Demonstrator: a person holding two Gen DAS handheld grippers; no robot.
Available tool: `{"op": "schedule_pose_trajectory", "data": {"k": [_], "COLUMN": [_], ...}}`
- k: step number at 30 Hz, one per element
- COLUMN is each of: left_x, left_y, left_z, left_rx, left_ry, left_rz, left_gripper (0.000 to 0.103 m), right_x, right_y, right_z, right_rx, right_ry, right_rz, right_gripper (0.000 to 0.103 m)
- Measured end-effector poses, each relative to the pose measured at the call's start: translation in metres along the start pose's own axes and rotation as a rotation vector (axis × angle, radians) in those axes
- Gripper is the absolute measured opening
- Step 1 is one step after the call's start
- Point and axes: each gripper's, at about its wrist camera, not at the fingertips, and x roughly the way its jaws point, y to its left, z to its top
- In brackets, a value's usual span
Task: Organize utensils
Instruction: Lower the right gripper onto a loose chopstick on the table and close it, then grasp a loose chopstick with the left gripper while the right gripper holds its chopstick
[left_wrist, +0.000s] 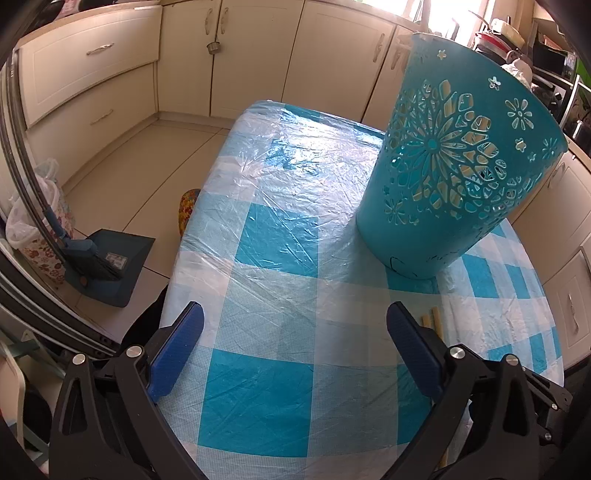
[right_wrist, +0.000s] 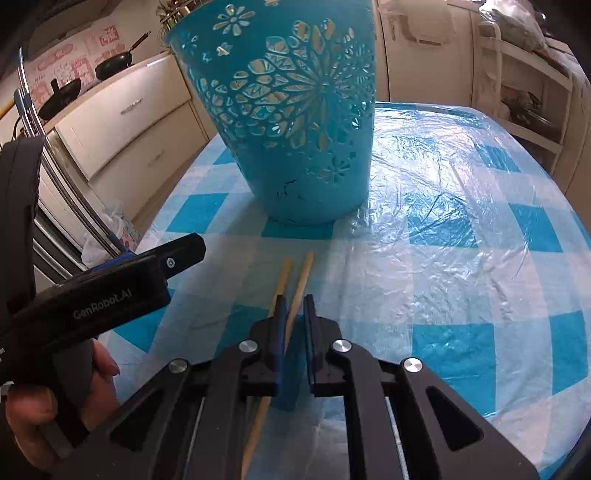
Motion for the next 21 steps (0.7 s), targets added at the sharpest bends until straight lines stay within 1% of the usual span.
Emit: {"op": "schedule_pose_trajectory", "data": {"k": [4,8,11,14,16,21], "left_x": [0.0,0.001,0.002,0.001,-0.002,-0.001], "left_y": [-0.001,-0.008,-0.023,-0.043,-0.053,-0.077], "left_z": [0.0,0.0,-0.003,-0.009,-0.014,-0.022], "left_rx": [0.009,0.042,0.129,0.23,0.251,0.307], "left_ry": [0.003,0.013,0.032,0.066,0.073,0.095], "left_rz": [0.003,0.0,-0.019,-0.054,-0.078,-0.041], "left_gripper": [0.095,0.095,0.095,0.095,0.095,0.094], "right_x": [-0.001,-0.01,-0.019,-0.023,-0.023,-0.025], "right_y": [0.004,-0.013,-0.036,-0.052,-0.054,-0.061], "right_z": [0.003,-0.001,-0.008,-0.011,-0.012,-0.013], "right_rx": [-0.035,-0.026,0.025,0.088,0.107,0.127], "right_ry": [0.01,0.011,0.007,-0.006,-0.012,-0.02], "right_rz": [-0.029,-0.065,-0.087,-0.08,-0.072,-0.046], "right_gripper": [0.007,0.005,0.005,0.005,0.005,0.005]}}
